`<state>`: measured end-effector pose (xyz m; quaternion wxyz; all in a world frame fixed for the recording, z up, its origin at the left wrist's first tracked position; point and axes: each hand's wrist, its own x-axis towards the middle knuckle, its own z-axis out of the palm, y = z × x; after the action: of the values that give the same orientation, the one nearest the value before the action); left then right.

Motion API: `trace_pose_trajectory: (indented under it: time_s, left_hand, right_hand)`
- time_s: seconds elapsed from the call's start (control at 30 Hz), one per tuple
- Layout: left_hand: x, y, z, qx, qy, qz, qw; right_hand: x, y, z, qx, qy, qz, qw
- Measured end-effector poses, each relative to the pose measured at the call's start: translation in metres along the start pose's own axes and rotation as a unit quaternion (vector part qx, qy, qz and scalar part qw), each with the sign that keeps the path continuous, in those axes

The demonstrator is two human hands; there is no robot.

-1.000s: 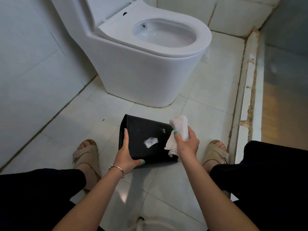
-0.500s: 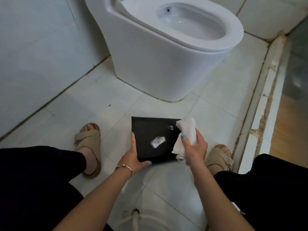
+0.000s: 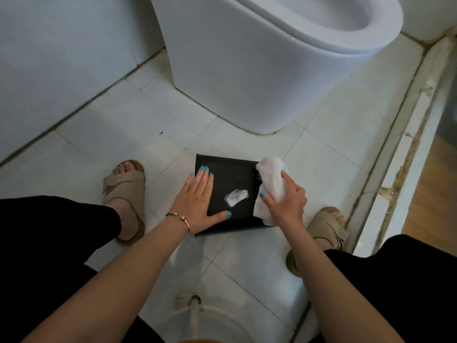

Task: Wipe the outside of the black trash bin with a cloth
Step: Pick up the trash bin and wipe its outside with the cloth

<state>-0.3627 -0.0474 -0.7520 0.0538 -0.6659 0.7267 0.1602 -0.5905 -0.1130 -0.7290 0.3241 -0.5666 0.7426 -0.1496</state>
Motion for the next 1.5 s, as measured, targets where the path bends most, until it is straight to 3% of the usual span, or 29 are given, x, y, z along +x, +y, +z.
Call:
trace_pose_trajectory:
  time_s: [0.2,0.33,0.5,0.57,0.63,0.83,0.97,1.07,1.2,1.5]
  left_hand:
    - [0.001,0.006,0.02,-0.012,0.06,-0.033,0.998]
    - [0.002,0.006,0.024,-0.012,0.064,-0.043,0.997]
    - [0.002,0.006,0.022,-0.012,0.059,-0.042,0.997]
    - [0.0,0.005,0.022,-0.017,0.062,-0.034,0.997]
    - [-0.002,0.005,0.02,-0.023,0.066,-0.019,0.997]
    - [-0.009,-0.01,0.008,0.0,0.058,0.036,0.998]
    - [-0.005,-0.004,-0.005,-0.004,0.085,0.045,0.995]
    - [0.012,0.012,-0.018,0.01,0.108,0.069,0.992]
    - [0.045,0.033,-0.045,0.02,0.115,0.121,0.986]
    - [0.093,0.069,-0.118,-0.038,0.006,0.269,0.962]
  right_hand:
    - [0.0,-0.003,0.006,-0.023,0.026,0.011,0.999]
    - [0.006,-0.017,0.004,-0.041,0.064,-0.039,0.996]
    - [0.017,-0.029,0.001,0.102,0.067,0.019,0.992]
    - [0.027,-0.029,-0.007,0.151,0.031,0.076,0.985]
    - [0.036,-0.025,-0.018,0.133,-0.034,0.075,0.988]
    - [0.063,-0.025,-0.048,0.006,-0.202,-0.13,0.971]
    - [0.1,-0.031,-0.063,-0.139,-0.329,-0.158,0.92]
    - [0.117,-0.033,-0.06,-0.226,-0.31,-0.181,0.905]
    - [0.117,-0.038,-0.071,-0.254,-0.291,-0.22,0.896]
    - [0.064,-0.066,-0.133,-0.282,-0.368,-0.299,0.834]
